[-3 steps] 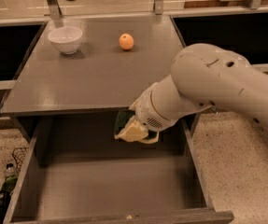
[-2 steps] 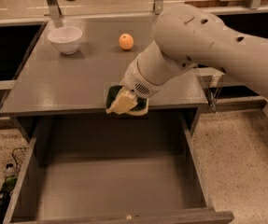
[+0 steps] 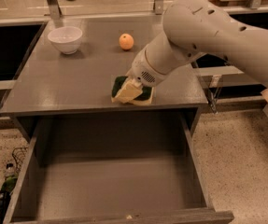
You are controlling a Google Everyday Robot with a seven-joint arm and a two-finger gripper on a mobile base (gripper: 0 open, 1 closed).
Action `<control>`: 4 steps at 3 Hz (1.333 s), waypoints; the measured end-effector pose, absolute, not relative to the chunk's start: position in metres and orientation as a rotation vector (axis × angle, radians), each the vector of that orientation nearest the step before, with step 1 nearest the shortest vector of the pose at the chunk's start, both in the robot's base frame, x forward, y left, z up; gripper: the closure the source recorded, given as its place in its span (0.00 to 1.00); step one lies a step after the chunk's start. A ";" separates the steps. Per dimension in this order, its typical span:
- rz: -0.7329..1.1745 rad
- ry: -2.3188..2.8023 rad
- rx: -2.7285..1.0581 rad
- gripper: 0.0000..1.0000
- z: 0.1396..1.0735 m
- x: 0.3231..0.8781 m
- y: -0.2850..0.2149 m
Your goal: Pick sponge from top drawer and place on counter
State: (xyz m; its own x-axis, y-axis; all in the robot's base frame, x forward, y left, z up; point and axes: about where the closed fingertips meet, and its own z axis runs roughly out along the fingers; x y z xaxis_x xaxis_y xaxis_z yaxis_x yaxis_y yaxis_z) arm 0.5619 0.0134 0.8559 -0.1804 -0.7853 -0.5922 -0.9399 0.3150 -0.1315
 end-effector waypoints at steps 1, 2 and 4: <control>0.345 2.035 -1.506 1.00 0.864 0.594 0.008; 0.367 2.060 -1.528 1.00 0.858 0.631 0.014; 0.421 2.064 -1.540 1.00 0.843 0.625 0.022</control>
Offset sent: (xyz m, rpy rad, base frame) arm 0.0815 -0.0074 0.0129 -0.0236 0.0287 -0.0217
